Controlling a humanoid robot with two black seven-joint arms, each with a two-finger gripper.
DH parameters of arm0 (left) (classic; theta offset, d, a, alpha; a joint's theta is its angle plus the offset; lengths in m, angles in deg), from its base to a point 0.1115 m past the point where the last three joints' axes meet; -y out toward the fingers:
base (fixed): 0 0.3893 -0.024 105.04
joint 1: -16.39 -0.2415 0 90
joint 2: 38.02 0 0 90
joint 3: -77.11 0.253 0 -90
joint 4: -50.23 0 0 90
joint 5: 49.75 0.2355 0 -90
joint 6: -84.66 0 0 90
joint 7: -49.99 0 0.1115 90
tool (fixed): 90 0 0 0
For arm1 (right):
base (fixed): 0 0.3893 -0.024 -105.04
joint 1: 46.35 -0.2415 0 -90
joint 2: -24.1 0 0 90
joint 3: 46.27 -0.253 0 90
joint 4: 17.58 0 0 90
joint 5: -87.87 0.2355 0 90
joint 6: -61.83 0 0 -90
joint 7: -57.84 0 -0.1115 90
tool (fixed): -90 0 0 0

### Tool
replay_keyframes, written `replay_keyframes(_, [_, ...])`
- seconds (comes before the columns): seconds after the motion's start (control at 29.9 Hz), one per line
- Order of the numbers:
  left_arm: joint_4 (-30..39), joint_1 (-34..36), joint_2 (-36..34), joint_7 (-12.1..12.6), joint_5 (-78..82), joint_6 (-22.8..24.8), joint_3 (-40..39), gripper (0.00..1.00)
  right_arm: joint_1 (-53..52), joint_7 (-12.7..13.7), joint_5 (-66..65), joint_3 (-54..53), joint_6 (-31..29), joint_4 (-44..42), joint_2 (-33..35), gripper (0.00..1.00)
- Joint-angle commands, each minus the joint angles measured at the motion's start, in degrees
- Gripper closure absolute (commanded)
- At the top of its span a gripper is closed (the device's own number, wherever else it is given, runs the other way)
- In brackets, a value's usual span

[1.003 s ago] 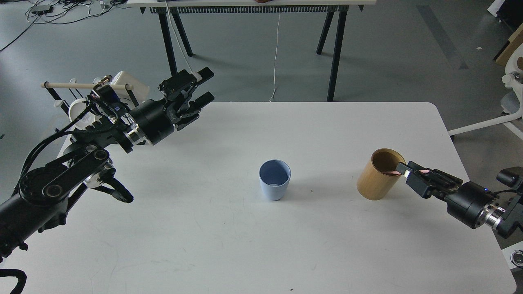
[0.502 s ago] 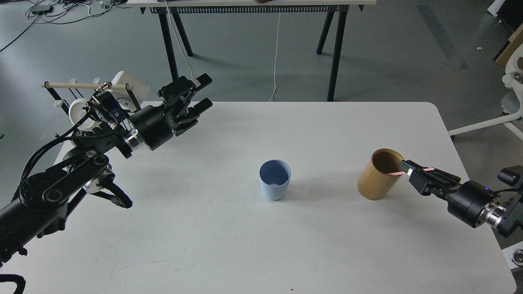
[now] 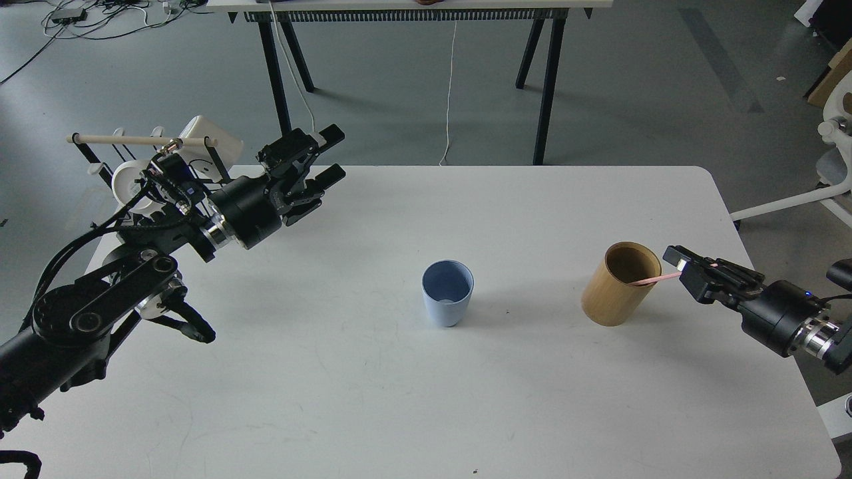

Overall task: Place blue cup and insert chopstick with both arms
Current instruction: 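Grasp the pink chopstick with the right gripper, then pull the pink chopstick up out of the tan tube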

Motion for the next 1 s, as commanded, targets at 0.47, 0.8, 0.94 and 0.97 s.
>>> replay_keyframes(0.47, [-1.23, -0.46, 0.37, 0.0, -0.04, -0.01, 0.0, 0.09, 0.0, 0.0, 1.09, -0.41, 0.0, -1.76, -0.81, 0.93])
replay_keyframes(0.8, [-2.2, -0.54, 0.81, 0.0, -0.04, 0.08, 0.0, 0.09, -0.09, 0.0, 1.26, -0.59, 0.0, -1.85, -0.99, 0.99])
replay_keyframes(0.94, [-2.28, -0.54, 0.81, 0.0, -0.04, 0.08, 0.0, 0.09, -0.18, 0.0, 2.23, -0.59, 0.0, -1.94, -1.42, 1.0])
replay_keyframes(0.97, [-2.37, -0.54, 0.81, 0.0, -0.04, 0.08, 0.0, 0.09, -0.18, 0.0, 2.32, -0.59, 0.0, -1.94, -1.6, 1.0])
